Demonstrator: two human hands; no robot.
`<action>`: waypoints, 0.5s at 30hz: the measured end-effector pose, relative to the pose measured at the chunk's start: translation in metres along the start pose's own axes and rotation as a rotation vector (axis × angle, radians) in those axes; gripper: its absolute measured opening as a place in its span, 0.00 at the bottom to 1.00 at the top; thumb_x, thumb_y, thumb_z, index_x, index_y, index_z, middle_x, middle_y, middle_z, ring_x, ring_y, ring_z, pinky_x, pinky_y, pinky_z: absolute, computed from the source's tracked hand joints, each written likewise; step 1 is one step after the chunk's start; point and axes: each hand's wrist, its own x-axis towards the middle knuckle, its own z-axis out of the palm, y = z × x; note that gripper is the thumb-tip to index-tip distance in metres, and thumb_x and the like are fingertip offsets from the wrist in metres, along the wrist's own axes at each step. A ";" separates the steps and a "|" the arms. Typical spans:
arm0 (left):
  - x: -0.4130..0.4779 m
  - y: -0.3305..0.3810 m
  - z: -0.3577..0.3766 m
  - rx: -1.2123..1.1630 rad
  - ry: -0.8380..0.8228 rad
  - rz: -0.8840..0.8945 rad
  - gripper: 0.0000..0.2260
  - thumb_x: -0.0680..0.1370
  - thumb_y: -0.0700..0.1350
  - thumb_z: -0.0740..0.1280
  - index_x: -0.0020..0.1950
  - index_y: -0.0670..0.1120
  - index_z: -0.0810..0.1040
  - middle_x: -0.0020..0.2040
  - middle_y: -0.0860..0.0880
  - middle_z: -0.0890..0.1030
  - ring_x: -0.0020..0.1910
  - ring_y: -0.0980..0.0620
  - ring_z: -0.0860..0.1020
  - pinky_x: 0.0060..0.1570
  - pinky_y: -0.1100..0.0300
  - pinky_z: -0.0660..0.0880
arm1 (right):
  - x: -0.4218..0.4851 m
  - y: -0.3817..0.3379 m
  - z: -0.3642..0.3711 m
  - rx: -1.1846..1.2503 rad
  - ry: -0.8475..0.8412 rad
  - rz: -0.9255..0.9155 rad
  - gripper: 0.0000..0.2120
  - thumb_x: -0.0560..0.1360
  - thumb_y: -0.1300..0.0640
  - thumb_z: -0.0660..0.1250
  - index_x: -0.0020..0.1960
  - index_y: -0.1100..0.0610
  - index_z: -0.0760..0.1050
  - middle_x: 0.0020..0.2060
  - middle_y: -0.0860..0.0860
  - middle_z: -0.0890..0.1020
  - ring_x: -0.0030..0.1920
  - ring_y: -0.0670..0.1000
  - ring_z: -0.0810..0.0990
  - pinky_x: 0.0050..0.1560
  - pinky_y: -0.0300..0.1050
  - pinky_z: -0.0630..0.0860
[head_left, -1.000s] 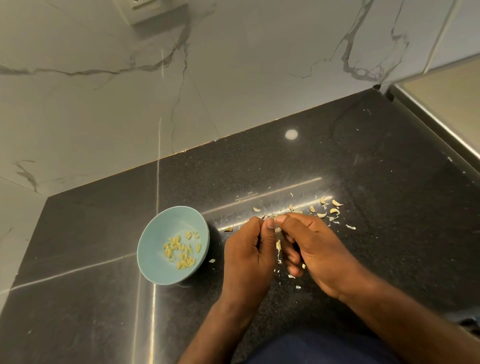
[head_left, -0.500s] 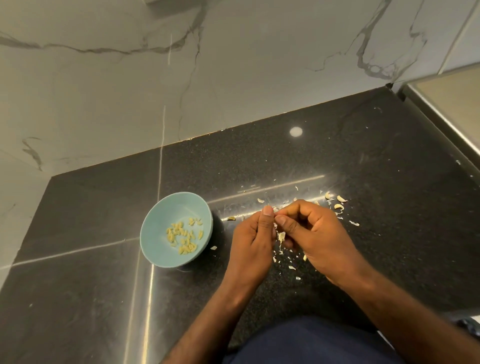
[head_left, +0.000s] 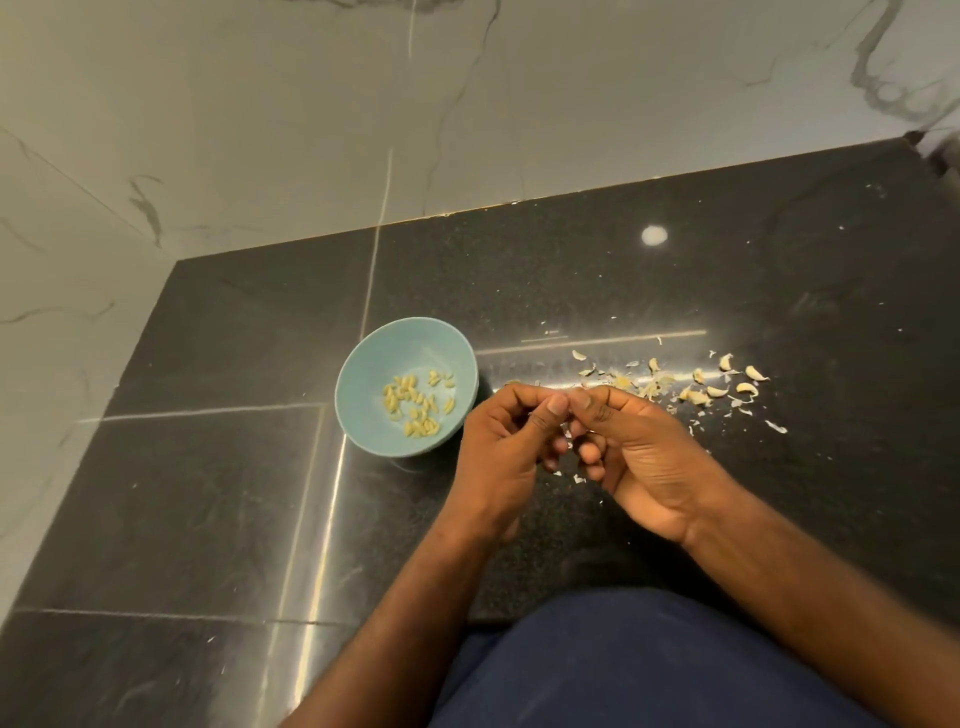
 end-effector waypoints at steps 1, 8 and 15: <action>0.000 0.000 -0.003 -0.014 0.018 -0.017 0.08 0.76 0.45 0.68 0.49 0.41 0.79 0.35 0.49 0.80 0.32 0.56 0.76 0.31 0.65 0.72 | 0.001 0.002 0.002 0.007 -0.007 0.011 0.06 0.72 0.54 0.70 0.43 0.57 0.77 0.31 0.50 0.77 0.27 0.44 0.71 0.25 0.35 0.67; 0.019 0.005 -0.062 0.089 0.396 -0.072 0.03 0.76 0.39 0.72 0.44 0.42 0.81 0.31 0.50 0.79 0.28 0.58 0.75 0.30 0.67 0.72 | 0.004 0.002 -0.009 0.014 0.102 0.009 0.07 0.70 0.54 0.72 0.43 0.57 0.78 0.30 0.50 0.78 0.26 0.44 0.71 0.25 0.34 0.69; 0.037 0.003 -0.099 0.197 0.564 -0.158 0.03 0.76 0.40 0.74 0.46 0.41 0.82 0.40 0.44 0.83 0.33 0.55 0.80 0.33 0.64 0.78 | 0.008 0.006 -0.022 0.001 0.150 -0.007 0.08 0.70 0.53 0.73 0.43 0.56 0.78 0.31 0.49 0.78 0.27 0.44 0.72 0.26 0.35 0.70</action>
